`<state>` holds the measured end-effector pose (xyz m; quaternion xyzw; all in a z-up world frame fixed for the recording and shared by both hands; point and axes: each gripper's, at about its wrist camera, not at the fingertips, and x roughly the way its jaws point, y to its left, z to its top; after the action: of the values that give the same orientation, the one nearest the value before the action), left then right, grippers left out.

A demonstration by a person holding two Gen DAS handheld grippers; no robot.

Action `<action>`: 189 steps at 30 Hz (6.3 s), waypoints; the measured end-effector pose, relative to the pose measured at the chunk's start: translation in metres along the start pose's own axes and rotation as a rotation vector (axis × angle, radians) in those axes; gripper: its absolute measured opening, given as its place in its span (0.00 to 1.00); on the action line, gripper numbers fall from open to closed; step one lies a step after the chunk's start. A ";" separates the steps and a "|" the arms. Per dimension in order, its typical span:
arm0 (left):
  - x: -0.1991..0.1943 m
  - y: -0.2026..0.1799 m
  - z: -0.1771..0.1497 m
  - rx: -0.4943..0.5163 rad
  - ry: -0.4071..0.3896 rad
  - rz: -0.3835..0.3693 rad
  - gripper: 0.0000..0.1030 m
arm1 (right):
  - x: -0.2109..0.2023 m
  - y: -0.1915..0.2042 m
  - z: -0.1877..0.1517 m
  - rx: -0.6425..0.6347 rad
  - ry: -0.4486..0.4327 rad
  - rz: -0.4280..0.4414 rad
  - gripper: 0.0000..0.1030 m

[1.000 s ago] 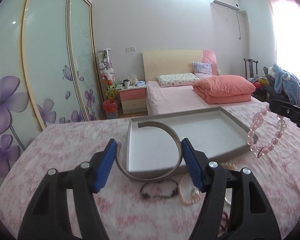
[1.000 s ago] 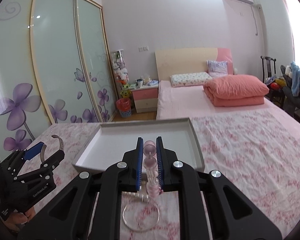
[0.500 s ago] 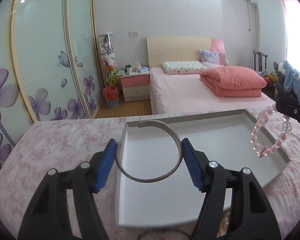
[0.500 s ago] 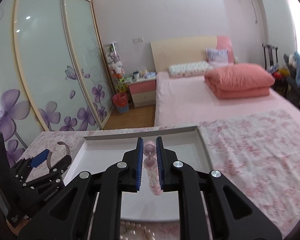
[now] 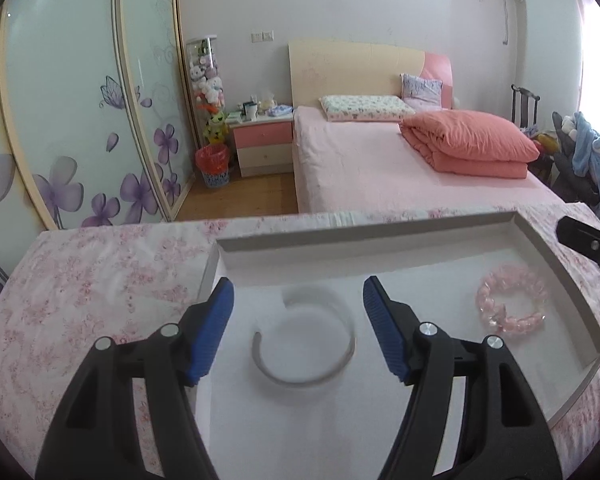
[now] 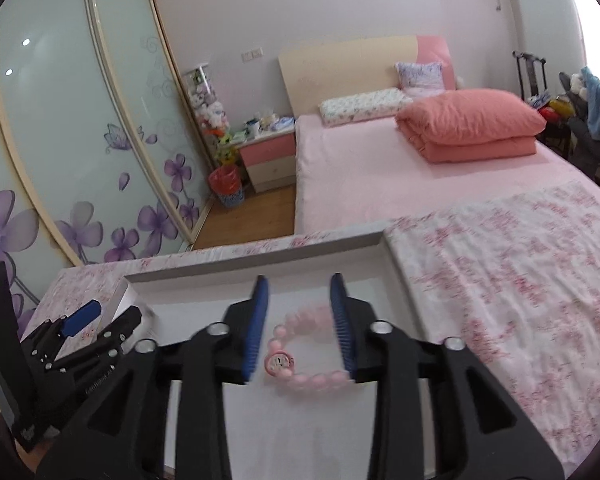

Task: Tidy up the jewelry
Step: 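Carry the pink bracelet into the tray with the right tool while the left tool places the cuff, then grasp the silver round bangle with the right tool while the left tool grasps the dark red bead strand, then lift the silver bangle with the right tool while the left tool lifts the red bead strand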

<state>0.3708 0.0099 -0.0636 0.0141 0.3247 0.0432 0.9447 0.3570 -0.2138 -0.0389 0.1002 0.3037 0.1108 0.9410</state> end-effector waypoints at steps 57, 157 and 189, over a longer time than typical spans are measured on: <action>-0.191 0.063 -0.109 -0.115 -0.051 -0.058 0.79 | -0.074 0.040 -0.149 -0.290 0.310 -0.042 0.68; -0.158 0.005 -0.167 0.051 0.241 -0.180 0.11 | -0.100 0.006 -0.155 -0.190 0.291 -0.107 0.67; -0.184 0.012 -0.159 -0.004 0.119 -0.218 0.08 | -0.125 0.008 -0.148 -0.169 0.170 -0.076 0.67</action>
<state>0.1281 0.0048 -0.0757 -0.0256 0.3799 -0.0583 0.9228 0.1694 -0.2215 -0.0858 -0.0005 0.3755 0.1084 0.9205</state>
